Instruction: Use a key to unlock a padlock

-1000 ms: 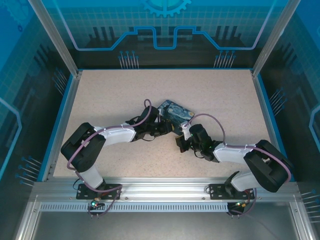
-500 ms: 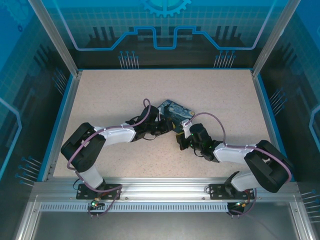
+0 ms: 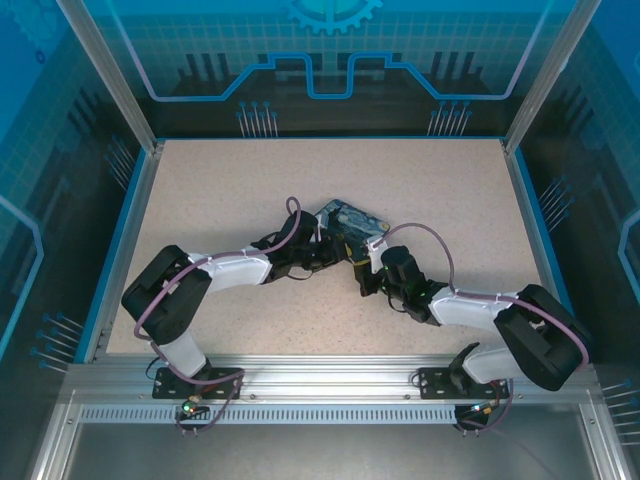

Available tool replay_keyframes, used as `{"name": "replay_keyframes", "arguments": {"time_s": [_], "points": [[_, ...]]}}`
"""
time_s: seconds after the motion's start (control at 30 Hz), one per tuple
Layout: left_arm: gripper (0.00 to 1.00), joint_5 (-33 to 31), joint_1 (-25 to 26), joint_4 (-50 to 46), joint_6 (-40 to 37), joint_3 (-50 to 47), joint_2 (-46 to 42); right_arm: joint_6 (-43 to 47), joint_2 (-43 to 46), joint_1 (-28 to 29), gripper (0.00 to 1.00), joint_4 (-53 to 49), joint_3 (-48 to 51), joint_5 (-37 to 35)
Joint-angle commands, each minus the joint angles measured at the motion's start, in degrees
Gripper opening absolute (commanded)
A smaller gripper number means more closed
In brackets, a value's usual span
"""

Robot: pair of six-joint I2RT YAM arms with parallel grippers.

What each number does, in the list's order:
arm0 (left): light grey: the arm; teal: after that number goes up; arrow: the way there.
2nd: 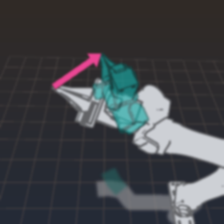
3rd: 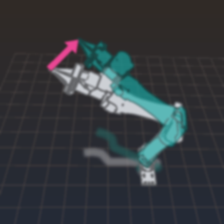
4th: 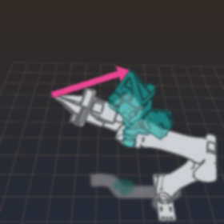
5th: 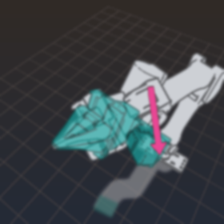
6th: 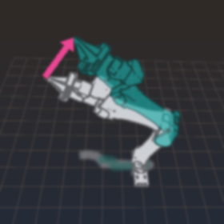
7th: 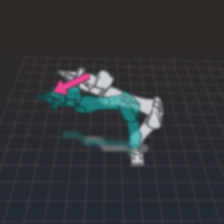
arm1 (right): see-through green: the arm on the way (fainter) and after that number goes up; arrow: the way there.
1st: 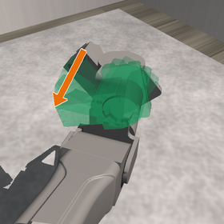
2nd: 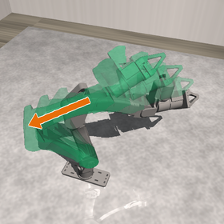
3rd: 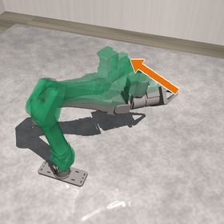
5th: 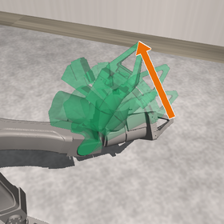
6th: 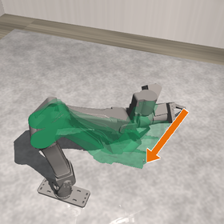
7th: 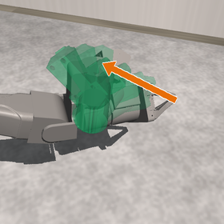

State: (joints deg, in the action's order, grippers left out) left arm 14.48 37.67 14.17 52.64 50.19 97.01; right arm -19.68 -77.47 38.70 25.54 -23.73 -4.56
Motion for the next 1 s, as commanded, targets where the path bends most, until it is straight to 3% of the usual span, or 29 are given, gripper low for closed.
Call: {"name": "replay_keyframes", "arguments": {"time_s": [0.0,0.97], "points": [[0.01,1.57,0.47,2.42,0.77,-0.46,-0.43,-0.95,-0.07,0.61,0.00,1.53,-1.06,-1.25],[0.00,2.07,0.56,3.71,2.32,-1.24,-0.25,-1.06,-2.72,-0.53,0.00,5.88,-3.08,-0.25]]}}
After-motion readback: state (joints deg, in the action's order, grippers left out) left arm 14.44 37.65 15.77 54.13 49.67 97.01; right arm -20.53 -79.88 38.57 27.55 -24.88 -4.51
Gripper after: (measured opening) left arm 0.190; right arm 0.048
